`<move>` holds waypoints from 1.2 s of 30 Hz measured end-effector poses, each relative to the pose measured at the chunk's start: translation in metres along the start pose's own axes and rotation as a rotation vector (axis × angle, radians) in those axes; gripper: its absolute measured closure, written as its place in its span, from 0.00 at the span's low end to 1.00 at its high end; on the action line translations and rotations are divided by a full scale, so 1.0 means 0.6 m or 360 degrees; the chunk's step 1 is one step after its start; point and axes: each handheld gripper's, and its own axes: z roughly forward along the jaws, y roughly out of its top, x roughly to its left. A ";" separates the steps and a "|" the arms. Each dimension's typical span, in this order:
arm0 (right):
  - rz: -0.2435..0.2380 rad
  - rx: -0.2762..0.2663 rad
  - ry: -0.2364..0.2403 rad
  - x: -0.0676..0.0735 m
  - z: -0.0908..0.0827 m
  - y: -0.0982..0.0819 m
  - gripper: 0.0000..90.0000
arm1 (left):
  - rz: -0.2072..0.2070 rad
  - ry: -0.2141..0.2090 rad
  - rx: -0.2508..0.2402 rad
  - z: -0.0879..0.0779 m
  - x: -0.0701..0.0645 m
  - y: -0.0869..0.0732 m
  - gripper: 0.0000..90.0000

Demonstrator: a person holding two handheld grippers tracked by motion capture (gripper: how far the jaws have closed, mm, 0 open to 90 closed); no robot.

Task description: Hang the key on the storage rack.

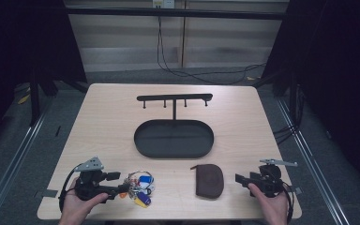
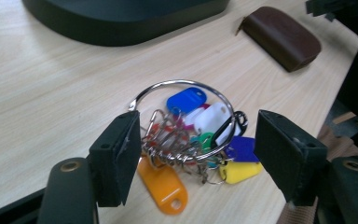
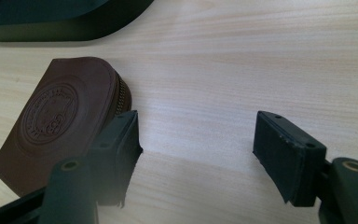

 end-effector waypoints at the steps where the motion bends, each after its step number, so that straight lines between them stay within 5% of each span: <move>1: -0.0006 -0.0002 0.0009 0.000 -0.001 0.000 0.35 | -0.0002 0.0009 -0.0001 0.000 0.001 0.000 0.35; 10: -0.0016 -0.0055 -0.0028 0.001 -0.006 -0.003 0.38 | -0.0060 0.0130 -0.0011 0.002 0.003 0.001 0.38; 15: -0.0020 -0.0159 -0.0005 0.004 -0.012 -0.002 0.32 | -0.0079 0.0091 0.0006 0.004 0.002 0.003 0.38; 18: -0.0028 -0.0187 0.0003 0.007 -0.015 -0.003 0.33 | -0.0115 0.0058 0.0008 0.006 -0.007 0.012 0.50; 23: -0.0067 -0.0225 0.0047 0.010 -0.020 -0.002 0.33 | -0.0085 0.0057 0.0090 0.016 -0.024 0.025 0.49; 28: -0.0089 -0.0227 0.0055 0.012 -0.021 -0.004 0.35 | -0.0002 0.0140 0.0247 0.023 -0.034 0.042 0.54; 33: -0.0094 -0.0209 0.0075 0.009 -0.015 -0.003 0.34 | 0.0187 0.0104 0.0366 0.023 -0.051 0.063 0.60; 36: -0.0093 -0.0196 0.0080 0.009 -0.013 -0.003 0.34 | 0.0245 0.0085 0.0436 0.028 -0.060 0.075 0.60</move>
